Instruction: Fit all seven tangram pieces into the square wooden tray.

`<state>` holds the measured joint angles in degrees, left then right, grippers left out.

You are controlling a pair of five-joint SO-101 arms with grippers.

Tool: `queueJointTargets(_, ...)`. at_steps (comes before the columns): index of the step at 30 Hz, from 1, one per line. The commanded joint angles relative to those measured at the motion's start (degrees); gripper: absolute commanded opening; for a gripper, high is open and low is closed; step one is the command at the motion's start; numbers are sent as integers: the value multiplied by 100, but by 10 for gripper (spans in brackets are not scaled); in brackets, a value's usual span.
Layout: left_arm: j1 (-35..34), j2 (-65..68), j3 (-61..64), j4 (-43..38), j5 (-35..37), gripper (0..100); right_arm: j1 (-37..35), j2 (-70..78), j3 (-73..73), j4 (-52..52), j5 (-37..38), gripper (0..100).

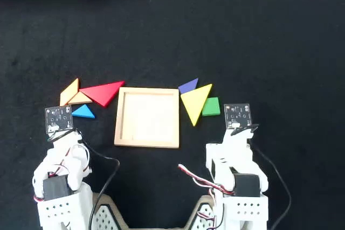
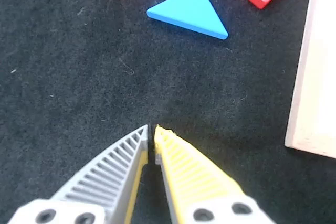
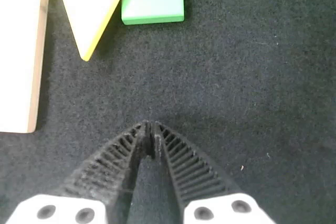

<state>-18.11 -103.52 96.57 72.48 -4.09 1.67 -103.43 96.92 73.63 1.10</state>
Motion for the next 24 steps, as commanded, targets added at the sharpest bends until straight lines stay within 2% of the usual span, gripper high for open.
queueJointTargets(1,-40,-53,75,26,44,38,88,-330,-31,26,-9,11)
queueJointTargets(24,-31,-53,75,26,35,38,88,-330,-31,26,-9,11)
